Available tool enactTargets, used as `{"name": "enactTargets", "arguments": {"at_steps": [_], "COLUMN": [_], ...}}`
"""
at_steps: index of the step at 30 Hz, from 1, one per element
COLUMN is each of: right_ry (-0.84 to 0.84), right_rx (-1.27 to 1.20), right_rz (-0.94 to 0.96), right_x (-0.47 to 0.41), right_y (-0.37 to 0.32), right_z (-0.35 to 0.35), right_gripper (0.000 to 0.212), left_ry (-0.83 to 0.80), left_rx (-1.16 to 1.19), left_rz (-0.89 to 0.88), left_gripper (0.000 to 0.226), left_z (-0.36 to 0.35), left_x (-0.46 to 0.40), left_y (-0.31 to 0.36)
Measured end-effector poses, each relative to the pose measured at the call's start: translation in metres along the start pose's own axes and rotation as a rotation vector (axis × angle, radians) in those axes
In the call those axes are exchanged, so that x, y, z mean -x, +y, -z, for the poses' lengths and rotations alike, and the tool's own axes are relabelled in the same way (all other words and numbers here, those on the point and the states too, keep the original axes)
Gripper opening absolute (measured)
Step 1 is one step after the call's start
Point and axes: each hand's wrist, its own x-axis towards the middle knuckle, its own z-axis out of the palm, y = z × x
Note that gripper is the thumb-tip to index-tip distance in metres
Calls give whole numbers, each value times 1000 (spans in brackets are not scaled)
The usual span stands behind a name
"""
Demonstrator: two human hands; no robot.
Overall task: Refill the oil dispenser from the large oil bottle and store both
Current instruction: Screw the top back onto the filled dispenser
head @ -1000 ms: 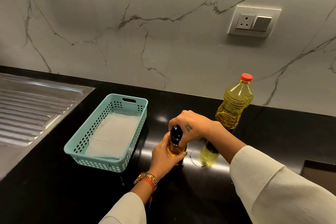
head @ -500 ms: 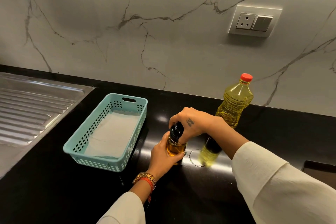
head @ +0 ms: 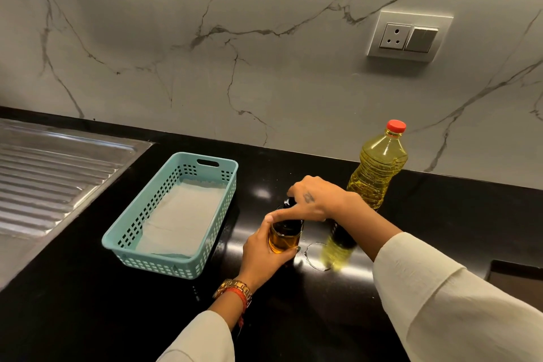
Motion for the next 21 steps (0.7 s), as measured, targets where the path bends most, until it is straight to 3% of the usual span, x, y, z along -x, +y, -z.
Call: {"name": "enactTargets", "arguments": {"at_steps": [3,7,10,13,16,19,21], "right_ry": [-115,-96,-14,39,-24,-94,-53], "right_rx": [-40,134,110,127,5,-12,28], "right_rz": [103,288,220,76,-39,79,208], "right_x": [1,-6,-7,-4,4,5,1], "right_y": [4,2,-1,-4,1,4,3], "right_z": [8,-3,-8,-7,2,7,0], "right_gripper": [89,62,53,70,87,89,69], "left_ry": [-9,-7,-12,-10,-4,-12,-14], "left_rx": [23,25,20,3,15,24,19], "left_rz": [7,17,18,6,1,17,20], "left_gripper": [72,72,72,68,70,71,72], "left_z": [-1,-1,-1,0,0,-1,-1], "left_x": [0,0,0,0,1,1,1], "left_y": [-1,0,-1,1,2,0,0]}}
